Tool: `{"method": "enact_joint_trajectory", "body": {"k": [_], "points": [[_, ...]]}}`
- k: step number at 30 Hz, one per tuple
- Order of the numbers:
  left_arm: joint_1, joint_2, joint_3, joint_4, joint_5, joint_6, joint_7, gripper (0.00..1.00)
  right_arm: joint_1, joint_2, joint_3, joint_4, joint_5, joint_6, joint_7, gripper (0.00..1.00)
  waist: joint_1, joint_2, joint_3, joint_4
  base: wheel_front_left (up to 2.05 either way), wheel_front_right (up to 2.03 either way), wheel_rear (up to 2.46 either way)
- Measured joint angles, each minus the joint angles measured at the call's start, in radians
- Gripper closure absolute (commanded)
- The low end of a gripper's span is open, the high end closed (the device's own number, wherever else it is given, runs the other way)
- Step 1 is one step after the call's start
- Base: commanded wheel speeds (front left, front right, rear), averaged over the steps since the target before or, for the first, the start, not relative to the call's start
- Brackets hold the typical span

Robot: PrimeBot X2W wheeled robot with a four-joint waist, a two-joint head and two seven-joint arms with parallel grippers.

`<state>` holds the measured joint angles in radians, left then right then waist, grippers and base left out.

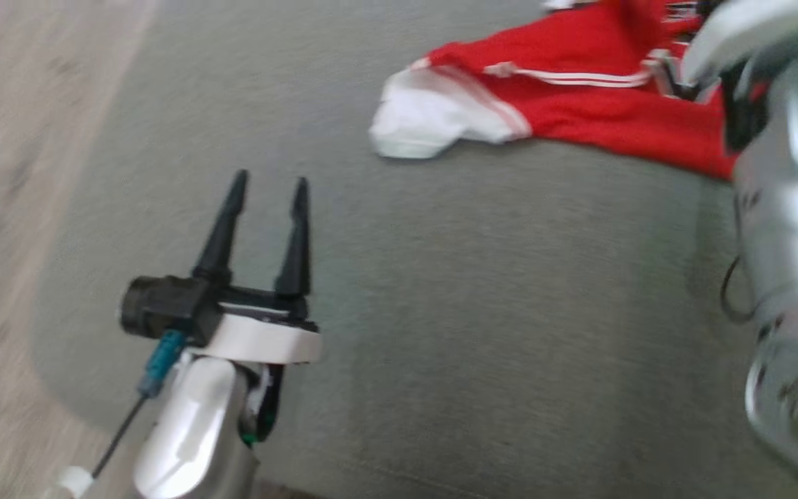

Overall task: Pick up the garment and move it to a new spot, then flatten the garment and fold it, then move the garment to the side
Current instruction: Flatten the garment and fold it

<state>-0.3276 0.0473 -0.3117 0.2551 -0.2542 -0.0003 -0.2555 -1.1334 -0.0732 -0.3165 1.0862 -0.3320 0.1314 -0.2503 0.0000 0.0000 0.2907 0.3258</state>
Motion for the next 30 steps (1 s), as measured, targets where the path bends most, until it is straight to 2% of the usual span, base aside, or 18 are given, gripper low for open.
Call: {"method": "enact_joint_trajectory", "body": {"k": [2,5,10,14,19,25,30], "points": [[0.002,0.007,0.029,0.001,0.010,-0.005,0.000,0.00,0.081,-0.001,0.095,-0.053,0.140,0.000,-0.001,0.00,0.0000,0.0000,-0.013,-0.046,0.00,0.00,0.00],[0.010,0.017,0.066,0.004,0.018,-0.010,0.000,0.00,0.237,-0.001,0.238,-0.230,0.347,0.000,-0.001,0.00,-0.0001,0.0000,-0.034,-0.117,0.00,0.00,0.00],[0.056,0.039,0.116,0.017,0.028,-0.021,0.000,0.00,0.543,0.004,0.317,-0.469,0.507,0.000,-0.001,0.00,-0.0001,0.0000,-0.074,-0.233,0.00,0.00,0.00],[0.078,0.039,0.124,0.033,0.040,-0.028,0.000,0.00,0.742,0.005,0.332,-0.600,0.523,0.000,-0.001,0.00,-0.0002,0.0000,-0.107,-0.307,0.00,0.00,0.00],[0.085,0.035,0.124,0.056,0.044,-0.044,0.000,0.00,0.886,0.014,0.344,-0.699,0.535,0.000,-0.001,0.00,-0.0003,0.0001,-0.137,-0.360,0.00,0.00,0.00],[0.086,0.035,0.130,0.088,0.060,-0.058,0.000,0.00,0.924,0.018,0.343,-0.757,0.536,0.000,-0.001,0.00,-0.0001,0.0000,-0.121,-0.376,0.00,0.00,0.00],[0.042,0.047,0.119,0.177,0.081,-0.063,0.012,0.00,0.918,0.019,0.343,-0.779,0.536,0.000,-0.001,0.00,0.0000,0.0000,-0.085,-0.379,0.00,0.00,0.00]]}}
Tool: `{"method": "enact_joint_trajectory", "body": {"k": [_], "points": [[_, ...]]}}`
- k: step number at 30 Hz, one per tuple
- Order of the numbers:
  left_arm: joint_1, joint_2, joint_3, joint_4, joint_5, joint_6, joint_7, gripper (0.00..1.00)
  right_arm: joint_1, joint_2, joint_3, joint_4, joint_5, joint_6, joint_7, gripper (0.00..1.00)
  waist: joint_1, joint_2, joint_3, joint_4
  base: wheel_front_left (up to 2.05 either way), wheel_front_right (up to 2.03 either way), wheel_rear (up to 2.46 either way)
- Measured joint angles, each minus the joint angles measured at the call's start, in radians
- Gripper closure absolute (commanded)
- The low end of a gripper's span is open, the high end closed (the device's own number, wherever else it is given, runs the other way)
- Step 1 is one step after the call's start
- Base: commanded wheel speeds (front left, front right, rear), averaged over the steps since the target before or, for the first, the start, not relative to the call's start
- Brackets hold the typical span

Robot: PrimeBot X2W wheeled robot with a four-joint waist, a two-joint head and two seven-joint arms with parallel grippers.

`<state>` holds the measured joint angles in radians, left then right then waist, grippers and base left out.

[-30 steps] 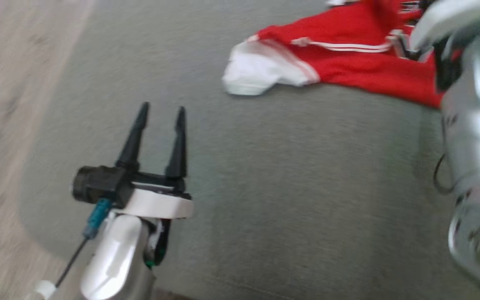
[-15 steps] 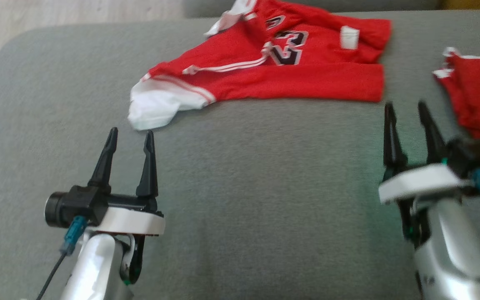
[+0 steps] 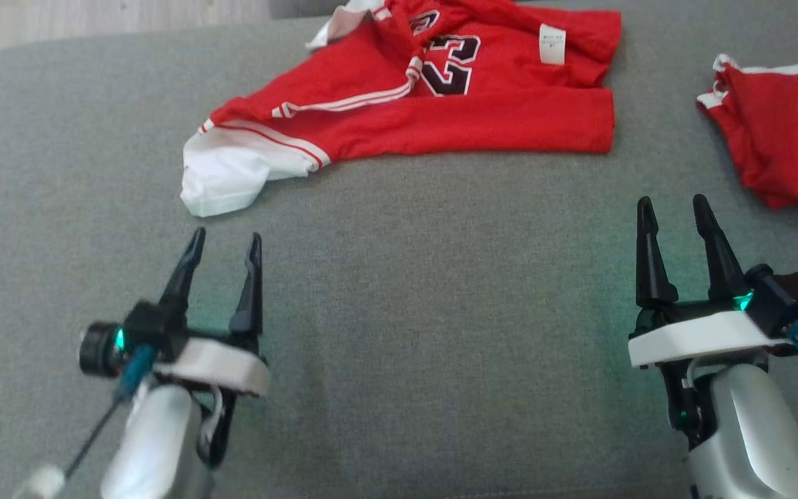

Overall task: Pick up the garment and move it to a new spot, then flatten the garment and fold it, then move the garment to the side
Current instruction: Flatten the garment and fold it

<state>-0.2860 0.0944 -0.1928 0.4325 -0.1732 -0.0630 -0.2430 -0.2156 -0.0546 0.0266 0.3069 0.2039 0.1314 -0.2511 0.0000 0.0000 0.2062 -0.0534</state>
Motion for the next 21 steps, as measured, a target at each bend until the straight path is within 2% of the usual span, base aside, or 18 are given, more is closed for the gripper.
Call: {"method": "enact_joint_trajectory", "body": {"k": [9,17,19,21], "points": [[-0.237,0.058,0.005,0.205,0.016,-0.007,0.148,0.00,-0.001,0.001,0.014,-0.007,0.007,0.000,0.000,0.00,0.0002,0.0000,0.082,-0.018,0.00,0.00,0.00],[-0.352,0.126,0.032,0.379,0.042,0.063,0.215,0.00,-0.027,0.002,0.018,-0.017,0.016,0.000,0.000,0.00,0.0003,0.0000,0.127,-0.063,0.00,0.00,0.00],[-0.374,0.130,0.033,0.416,0.041,0.061,0.226,0.00,-0.027,0.002,0.017,-0.020,0.016,0.000,0.000,0.00,0.0002,0.0000,0.134,-0.074,0.00,0.00,0.00],[-0.395,0.130,0.032,0.441,0.039,0.039,0.236,0.00,-0.027,0.002,0.016,-0.020,0.017,0.000,0.000,0.00,0.0002,0.0000,0.139,-0.082,0.00,0.00,0.00]]}}
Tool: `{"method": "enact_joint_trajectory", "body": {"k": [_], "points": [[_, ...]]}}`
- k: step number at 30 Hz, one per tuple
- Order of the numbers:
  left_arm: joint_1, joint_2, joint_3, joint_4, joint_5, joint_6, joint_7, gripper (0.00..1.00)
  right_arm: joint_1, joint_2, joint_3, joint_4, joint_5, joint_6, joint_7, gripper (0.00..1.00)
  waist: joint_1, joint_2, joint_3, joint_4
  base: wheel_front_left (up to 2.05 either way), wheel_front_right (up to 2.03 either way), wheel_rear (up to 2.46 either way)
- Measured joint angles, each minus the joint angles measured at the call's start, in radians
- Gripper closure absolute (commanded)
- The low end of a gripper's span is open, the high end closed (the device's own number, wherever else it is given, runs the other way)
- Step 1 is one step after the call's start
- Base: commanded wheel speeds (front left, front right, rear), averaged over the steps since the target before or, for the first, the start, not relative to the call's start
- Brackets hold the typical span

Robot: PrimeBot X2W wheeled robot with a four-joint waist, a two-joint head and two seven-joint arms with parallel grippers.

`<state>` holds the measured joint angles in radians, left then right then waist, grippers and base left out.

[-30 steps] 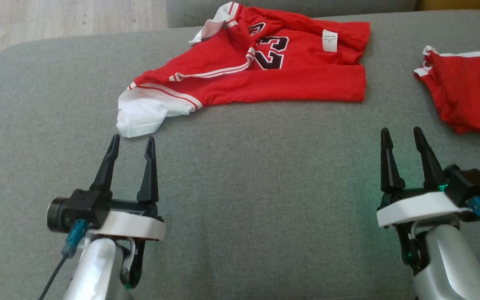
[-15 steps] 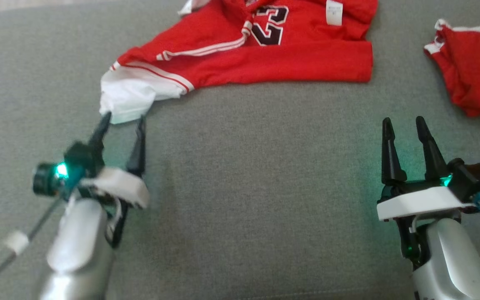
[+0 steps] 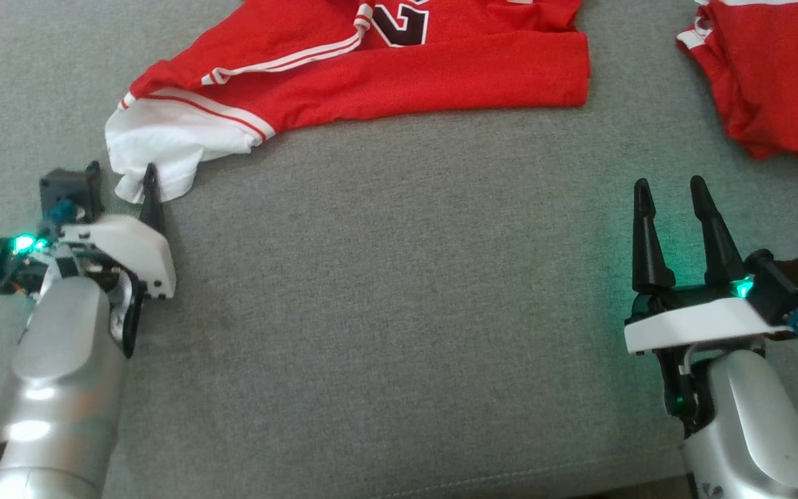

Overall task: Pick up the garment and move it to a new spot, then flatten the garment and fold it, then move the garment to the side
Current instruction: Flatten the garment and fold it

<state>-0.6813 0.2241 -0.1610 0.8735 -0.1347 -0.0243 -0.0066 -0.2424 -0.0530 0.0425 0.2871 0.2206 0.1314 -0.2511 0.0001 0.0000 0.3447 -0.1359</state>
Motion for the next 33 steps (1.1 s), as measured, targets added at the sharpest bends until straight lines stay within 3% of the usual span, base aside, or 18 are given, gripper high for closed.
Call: {"method": "enact_joint_trajectory", "body": {"k": [3,4,5,6,7,13,20,24,33], "points": [[-0.034,-0.004,-0.001,0.036,-0.029,-0.039,0.025,0.00,0.000,0.000,-0.002,-0.001,0.006,0.000,0.000,0.00,-0.0001,0.0000,0.003,-0.006,0.00,0.00,0.00],[-0.040,-0.007,0.000,0.045,-0.041,-0.052,0.025,0.05,0.000,0.000,-0.003,-0.002,0.007,0.000,0.000,0.00,-0.0001,0.0000,0.003,-0.007,0.00,0.00,0.00],[-0.045,-0.012,0.000,0.053,-0.055,-0.062,0.028,0.75,0.000,0.000,-0.004,-0.002,0.007,0.000,0.000,0.00,0.0000,0.0000,0.002,-0.008,0.00,0.00,0.00],[-0.049,-0.015,-0.002,0.060,-0.064,-0.072,0.033,1.00,0.000,0.000,-0.006,-0.002,0.007,0.000,0.000,0.00,-0.0001,0.0000,0.000,-0.009,0.00,0.00,0.00],[-0.051,-0.024,-0.012,0.064,-0.080,-0.090,0.036,1.00,0.000,0.000,-0.012,-0.002,0.007,0.000,0.000,0.00,-0.0001,0.0000,-0.003,-0.008,0.00,0.00,0.00],[-0.038,-0.062,-0.026,0.050,-0.151,-0.100,-0.069,1.00,0.000,0.000,-0.025,0.003,0.007,0.000,0.000,0.00,-0.0001,0.0000,-0.033,0.009,0.00,0.00,0.00],[0.019,-0.080,-0.058,-0.075,-0.235,-0.101,-0.175,1.00,0.006,0.000,-0.041,0.022,-0.002,0.000,0.000,0.00,-0.0002,0.0000,-0.090,0.052,0.00,0.00,0.00],[0.081,-0.081,-0.085,-0.158,-0.288,-0.108,-0.179,1.00,0.009,0.000,-0.045,0.034,-0.002,0.000,0.000,0.00,-0.0002,0.0000,-0.122,0.084,0.00,0.00,0.00],[0.254,-0.077,-0.128,-0.322,-0.344,-0.101,-0.069,1.00,0.054,0.001,-0.050,0.055,-0.002,0.000,0.000,0.00,-0.0003,0.0000,-0.199,0.152,0.00,0.00,0.00]]}}
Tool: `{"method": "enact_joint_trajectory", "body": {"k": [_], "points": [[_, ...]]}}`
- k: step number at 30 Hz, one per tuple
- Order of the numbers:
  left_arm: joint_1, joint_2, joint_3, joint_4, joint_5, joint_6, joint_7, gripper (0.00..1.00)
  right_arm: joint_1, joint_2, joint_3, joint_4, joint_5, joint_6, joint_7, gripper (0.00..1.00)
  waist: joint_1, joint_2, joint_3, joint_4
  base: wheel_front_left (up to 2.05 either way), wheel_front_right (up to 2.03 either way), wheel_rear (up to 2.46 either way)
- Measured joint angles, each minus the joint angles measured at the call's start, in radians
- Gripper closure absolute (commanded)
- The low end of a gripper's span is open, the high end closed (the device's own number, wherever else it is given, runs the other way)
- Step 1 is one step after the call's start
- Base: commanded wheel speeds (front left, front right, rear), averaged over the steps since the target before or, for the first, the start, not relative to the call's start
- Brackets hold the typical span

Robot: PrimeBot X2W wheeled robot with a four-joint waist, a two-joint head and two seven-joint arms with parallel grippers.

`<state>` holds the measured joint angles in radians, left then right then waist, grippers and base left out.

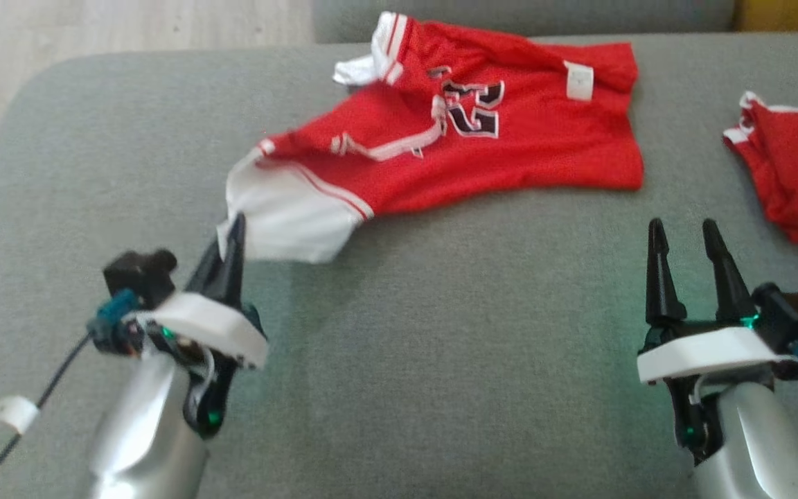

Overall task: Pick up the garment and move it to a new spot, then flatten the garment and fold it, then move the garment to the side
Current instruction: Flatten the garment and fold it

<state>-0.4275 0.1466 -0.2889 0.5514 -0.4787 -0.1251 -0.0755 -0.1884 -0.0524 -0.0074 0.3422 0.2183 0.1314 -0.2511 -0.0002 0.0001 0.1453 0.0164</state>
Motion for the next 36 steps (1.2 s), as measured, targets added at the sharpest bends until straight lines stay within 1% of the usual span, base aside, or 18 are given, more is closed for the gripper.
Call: {"method": "enact_joint_trajectory", "body": {"k": [2,7,8,9,12,14,20,23,27,32,36], "points": [[0.049,0.002,-0.011,-0.036,-0.006,0.004,0.040,1.00,0.008,0.000,-0.002,0.006,0.000,0.000,0.000,0.00,0.0000,0.0000,-0.016,0.016,0.00,0.00,0.00],[0.168,0.017,-0.036,-0.125,-0.006,0.041,0.123,1.00,0.016,0.001,-0.002,0.014,0.000,0.000,0.000,0.00,0.0000,0.0000,-0.047,0.053,0.00,0.00,0.00],[0.186,0.023,-0.040,-0.139,-0.005,0.051,0.134,0.80,0.016,0.001,-0.001,0.014,0.000,0.000,0.000,0.00,-0.0001,0.0000,-0.049,0.058,0.00,0.00,0.00],[0.199,0.031,-0.045,-0.152,0.002,0.066,0.136,0.00,0.016,0.001,-0.001,0.014,0.000,0.000,0.000,0.00,-0.0001,0.0000,-0.050,0.062,0.00,0.00,0.00],[0.208,0.051,-0.044,-0.184,0.041,0.106,0.105,0.00,0.016,0.001,-0.001,0.019,0.000,0.000,0.000,0.00,0.0001,0.0000,-0.043,0.067,0.00,0.00,0.00],[0.201,0.052,-0.039,-0.210,0.062,0.126,0.058,0.00,0.016,0.001,-0.001,0.024,-0.001,0.000,0.000,0.00,0.0001,0.0000,-0.034,0.068,0.00,0.00,0.00],[0.165,0.036,-0.032,-0.250,0.091,0.157,-0.067,0.00,0.012,0.001,0.001,0.039,-0.010,0.000,0.000,0.00,0.0002,0.0000,-0.003,0.061,0.00,0.00,0.00],[0.165,0.027,-0.033,-0.251,0.091,0.157,-0.091,0.00,0.010,0.001,-0.008,0.053,-0.023,0.000,0.000,0.00,0.0002,0.0000,0.009,0.058,0.00,0.00,0.00],[0.165,0.014,-0.037,-0.247,0.091,0.157,-0.113,0.00,-0.029,0.002,-0.058,0.103,-0.062,0.000,0.015,0.00,0.0002,0.0000,0.036,0.058,0.00,0.00,0.00],[0.150,0.002,-0.054,-0.228,0.093,0.151,-0.126,0.00,-0.181,0.002,-0.166,0.228,-0.119,0.000,0.105,0.00,0.0003,0.0000,0.073,0.074,0.00,0.00,0.00],[0.109,-0.016,-0.066,-0.217,0.094,0.146,-0.137,0.00,-0.318,0.002,-0.243,0.367,-0.188,0.000,0.180,0.00,0.0003,-0.0001,0.102,0.100,0.00,0.00,0.00]]}}
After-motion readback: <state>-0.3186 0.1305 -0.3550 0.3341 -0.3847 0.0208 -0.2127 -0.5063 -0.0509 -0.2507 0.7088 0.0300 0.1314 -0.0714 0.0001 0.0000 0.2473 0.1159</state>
